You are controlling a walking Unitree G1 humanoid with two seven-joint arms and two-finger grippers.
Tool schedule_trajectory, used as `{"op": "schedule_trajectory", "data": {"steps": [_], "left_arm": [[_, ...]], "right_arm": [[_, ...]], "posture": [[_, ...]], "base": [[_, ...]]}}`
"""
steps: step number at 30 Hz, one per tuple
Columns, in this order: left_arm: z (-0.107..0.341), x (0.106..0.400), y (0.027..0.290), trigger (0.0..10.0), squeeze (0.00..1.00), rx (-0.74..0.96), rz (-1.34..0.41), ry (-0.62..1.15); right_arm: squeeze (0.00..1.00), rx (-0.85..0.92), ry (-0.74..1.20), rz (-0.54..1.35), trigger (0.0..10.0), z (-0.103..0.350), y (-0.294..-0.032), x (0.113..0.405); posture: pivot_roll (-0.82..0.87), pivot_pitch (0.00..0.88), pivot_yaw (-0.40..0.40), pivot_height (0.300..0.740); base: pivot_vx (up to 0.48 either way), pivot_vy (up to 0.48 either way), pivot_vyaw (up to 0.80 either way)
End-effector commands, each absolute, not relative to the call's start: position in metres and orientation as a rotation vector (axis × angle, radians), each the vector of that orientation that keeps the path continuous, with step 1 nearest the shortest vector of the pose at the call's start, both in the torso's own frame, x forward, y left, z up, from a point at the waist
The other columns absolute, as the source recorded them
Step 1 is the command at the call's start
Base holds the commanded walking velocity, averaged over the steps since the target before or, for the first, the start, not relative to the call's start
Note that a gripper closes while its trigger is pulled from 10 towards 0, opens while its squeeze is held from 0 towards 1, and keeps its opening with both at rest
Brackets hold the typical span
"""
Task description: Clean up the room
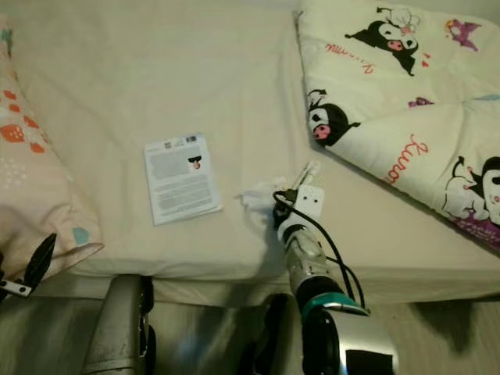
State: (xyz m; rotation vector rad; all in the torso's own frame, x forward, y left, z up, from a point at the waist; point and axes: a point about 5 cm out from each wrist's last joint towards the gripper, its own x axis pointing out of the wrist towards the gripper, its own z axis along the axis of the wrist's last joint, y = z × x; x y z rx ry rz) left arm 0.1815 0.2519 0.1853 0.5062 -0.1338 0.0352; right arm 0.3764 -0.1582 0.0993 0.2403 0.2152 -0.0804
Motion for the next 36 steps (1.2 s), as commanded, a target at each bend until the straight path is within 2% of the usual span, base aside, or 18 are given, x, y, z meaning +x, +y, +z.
{"op": "schedule_trajectory", "data": {"steps": [1, 11, 20, 22, 26, 28, 34, 35, 36], "left_arm": [[0.178, 0.178, 0.255, 10.0, 0.0, 0.504, 0.042, -0.088], [0.173, 0.181, 0.256, 10.0, 0.0, 0.494, 0.056, -0.081], [0.158, 0.19, 0.249, 10.0, 0.0, 0.446, 0.048, -0.07], [0.142, 0.195, 0.244, 10.0, 0.0, 0.421, 0.026, -0.033], [0.119, 0.199, 0.239, 10.0, 0.0, 0.405, 0.01, 0.033], [0.119, 0.199, 0.239, 10.0, 0.0, 0.405, 0.01, 0.033], [0.089, 0.209, 0.225, 10.0, 0.0, 0.386, -0.008, 0.11], [0.088, 0.21, 0.224, 10.0, 0.0, 0.387, -0.01, 0.11], [0.088, 0.21, 0.224, 10.0, 0.0, 0.387, -0.01, 0.11]], "right_arm": [[0.0, 0.245, 0.264, -0.101, 0.0, 0.085, -0.164, 0.368], [0.0, 0.255, 0.248, -0.101, 0.0, 0.088, -0.164, 0.37], [0.0, 0.282, 0.195, -0.051, 0.0, 0.096, -0.158, 0.374], [0.0, 0.289, 0.174, -0.011, 0.0, 0.098, -0.151, 0.374], [0.0, 0.269, 0.153, 0.069, 0.0, 0.098, -0.141, 0.373], [0.0, 0.269, 0.153, 0.069, 0.0, 0.098, -0.141, 0.373], [0.0, 0.208, 0.126, 0.255, 0.0, 0.088, -0.12, 0.361], [0.0, 0.207, 0.124, 0.264, 0.0, 0.085, -0.119, 0.359], [0.0, 0.207, 0.124, 0.264, 0.0, 0.085, -0.119, 0.359]], "posture": [[0.44, 0.274, -0.092, 0.548], [0.43, 0.247, -0.102, 0.548], [0.35, 0.166, -0.131, 0.548], [0.31, 0.124, -0.146, 0.548], [0.28, 0.11, -0.159, 0.548], [0.28, 0.11, -0.159, 0.548], [0.22, 0.077, -0.139, 0.548], [0.22, 0.04, -0.141, 0.548], [0.22, 0.04, -0.141, 0.548]], "base": [[0.0, 0.0, 0.0], [0.0, 0.0, 0.0], [0.0, 0.0, 0.0], [0.0, 0.0, 0.0], [0.0, 0.0, 0.0], [0.0, 0.0, 0.0], [0.0, 0.0, 0.0], [0.0, 0.0, 0.0], [0.0, 0.0, 0.0]]}}
